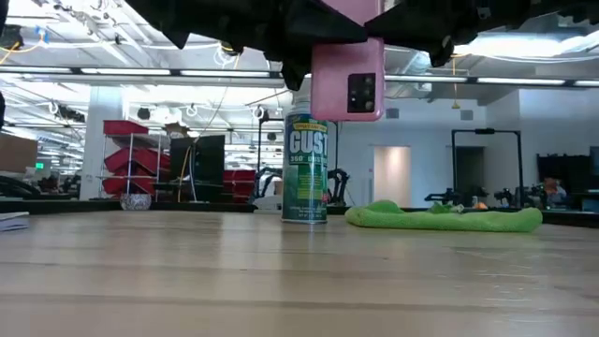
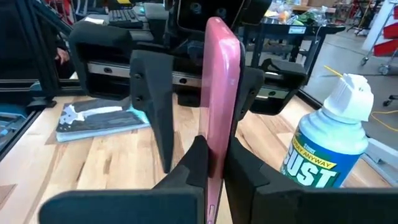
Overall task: Apply microfiber cloth
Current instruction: Spray the pink cellphone using the spray bottle
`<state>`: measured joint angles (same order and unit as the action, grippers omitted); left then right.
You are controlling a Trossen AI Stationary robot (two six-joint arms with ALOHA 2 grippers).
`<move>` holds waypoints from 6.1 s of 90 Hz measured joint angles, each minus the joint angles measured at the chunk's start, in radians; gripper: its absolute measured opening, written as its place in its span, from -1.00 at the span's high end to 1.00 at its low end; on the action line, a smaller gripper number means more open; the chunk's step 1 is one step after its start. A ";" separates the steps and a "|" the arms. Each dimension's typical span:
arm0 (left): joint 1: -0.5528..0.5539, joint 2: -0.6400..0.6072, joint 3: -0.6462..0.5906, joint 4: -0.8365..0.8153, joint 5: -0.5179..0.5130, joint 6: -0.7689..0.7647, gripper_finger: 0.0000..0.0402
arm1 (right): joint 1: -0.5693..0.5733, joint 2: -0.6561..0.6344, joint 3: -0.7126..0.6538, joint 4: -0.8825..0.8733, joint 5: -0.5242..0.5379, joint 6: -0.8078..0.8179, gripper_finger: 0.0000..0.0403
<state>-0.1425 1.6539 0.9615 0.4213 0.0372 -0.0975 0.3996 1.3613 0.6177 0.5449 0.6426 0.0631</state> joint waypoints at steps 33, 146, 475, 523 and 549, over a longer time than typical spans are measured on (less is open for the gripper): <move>0.013 0.000 0.000 0.008 0.001 0.003 0.40 | 0.018 0.000 -0.001 -0.002 0.030 -0.012 0.94; 0.053 -0.002 0.001 0.035 0.103 0.042 0.98 | 0.034 -0.009 -0.001 -0.015 0.034 -0.008 0.88; 0.580 -0.686 -0.600 0.014 -0.367 -0.007 0.99 | -0.677 0.344 0.961 -1.119 -0.715 -0.414 1.00; 0.473 -0.713 -0.599 -0.008 -0.491 -0.046 0.99 | -0.682 0.354 0.961 -1.127 -0.768 -0.427 1.00; 0.427 -0.712 -0.600 -0.026 -0.544 -0.059 0.99 | -0.659 0.363 0.960 -1.110 -0.780 -0.423 1.00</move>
<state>0.2843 0.9417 0.3618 0.3953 -0.5072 -0.1561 -0.2599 1.7240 1.5780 -0.5648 -0.1371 -0.3595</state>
